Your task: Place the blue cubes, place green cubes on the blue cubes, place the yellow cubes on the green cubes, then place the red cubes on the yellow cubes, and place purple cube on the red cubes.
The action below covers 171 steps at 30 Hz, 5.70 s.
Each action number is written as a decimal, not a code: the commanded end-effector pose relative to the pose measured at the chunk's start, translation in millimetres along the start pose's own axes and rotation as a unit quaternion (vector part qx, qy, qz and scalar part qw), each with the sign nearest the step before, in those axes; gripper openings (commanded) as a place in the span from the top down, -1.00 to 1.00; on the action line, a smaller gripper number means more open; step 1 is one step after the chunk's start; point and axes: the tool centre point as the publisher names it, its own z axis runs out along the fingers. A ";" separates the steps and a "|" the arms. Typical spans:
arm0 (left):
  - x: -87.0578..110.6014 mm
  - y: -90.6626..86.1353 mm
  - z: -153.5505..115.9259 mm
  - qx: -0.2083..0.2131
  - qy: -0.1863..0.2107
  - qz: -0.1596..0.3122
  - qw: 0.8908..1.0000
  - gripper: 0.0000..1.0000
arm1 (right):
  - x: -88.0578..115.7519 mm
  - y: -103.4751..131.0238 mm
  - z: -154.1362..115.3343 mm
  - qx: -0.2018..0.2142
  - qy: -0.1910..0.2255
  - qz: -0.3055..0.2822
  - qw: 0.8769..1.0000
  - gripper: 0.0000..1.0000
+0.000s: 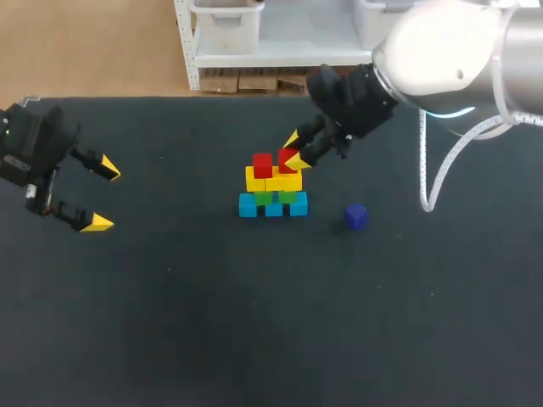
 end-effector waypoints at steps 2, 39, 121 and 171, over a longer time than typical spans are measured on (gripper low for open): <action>1.4 -0.2 0.5 -0.001 -0.002 0.002 1.000 -1.00 | -2.0 -3.5 4.0 -0.006 -0.002 -0.001 1.000 1.00; 1.4 -0.2 0.5 -0.001 -0.002 0.002 1.000 -1.00 | -2.0 -2.7 10.6 -0.011 0.000 0.004 1.000 0.74; 1.4 -0.2 0.5 -0.001 -0.002 0.002 1.000 -1.00 | 159.5 26.6 -29.6 -0.122 0.014 -0.188 0.975 -1.00; 1.4 -0.2 0.5 -0.001 -0.002 0.002 1.000 -1.00 | 40.6 27.5 -71.3 -0.013 0.030 -0.032 0.999 1.00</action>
